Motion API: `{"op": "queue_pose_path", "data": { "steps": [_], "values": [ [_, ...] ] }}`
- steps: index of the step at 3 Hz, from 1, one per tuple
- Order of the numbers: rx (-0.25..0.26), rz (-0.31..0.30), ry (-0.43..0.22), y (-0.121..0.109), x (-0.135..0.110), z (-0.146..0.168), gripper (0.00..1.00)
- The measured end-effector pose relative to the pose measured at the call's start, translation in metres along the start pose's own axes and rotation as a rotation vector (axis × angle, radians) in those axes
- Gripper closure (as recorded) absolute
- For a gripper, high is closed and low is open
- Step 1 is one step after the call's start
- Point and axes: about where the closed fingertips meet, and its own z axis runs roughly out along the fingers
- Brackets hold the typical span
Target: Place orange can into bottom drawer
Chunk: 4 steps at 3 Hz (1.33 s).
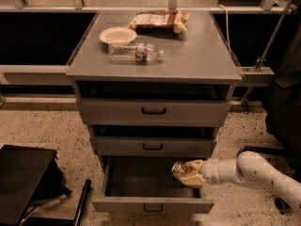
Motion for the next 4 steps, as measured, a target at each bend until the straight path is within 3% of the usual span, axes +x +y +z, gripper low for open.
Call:
{"op": "queue_pose_path", "data": {
  "steps": [1, 2, 3, 4],
  "values": [
    [0.0, 0.0, 0.0, 0.0, 0.0, 0.0, 1.0],
    [0.025, 0.04, 0.013, -0.017, 0.029, 0.018, 1.0],
    [0.066, 0.051, 0.026, -0.05, 0.065, 0.058, 1.0],
    [0.112, 0.129, -0.002, -0.092, 0.107, 0.121, 1.0]
  ]
}}
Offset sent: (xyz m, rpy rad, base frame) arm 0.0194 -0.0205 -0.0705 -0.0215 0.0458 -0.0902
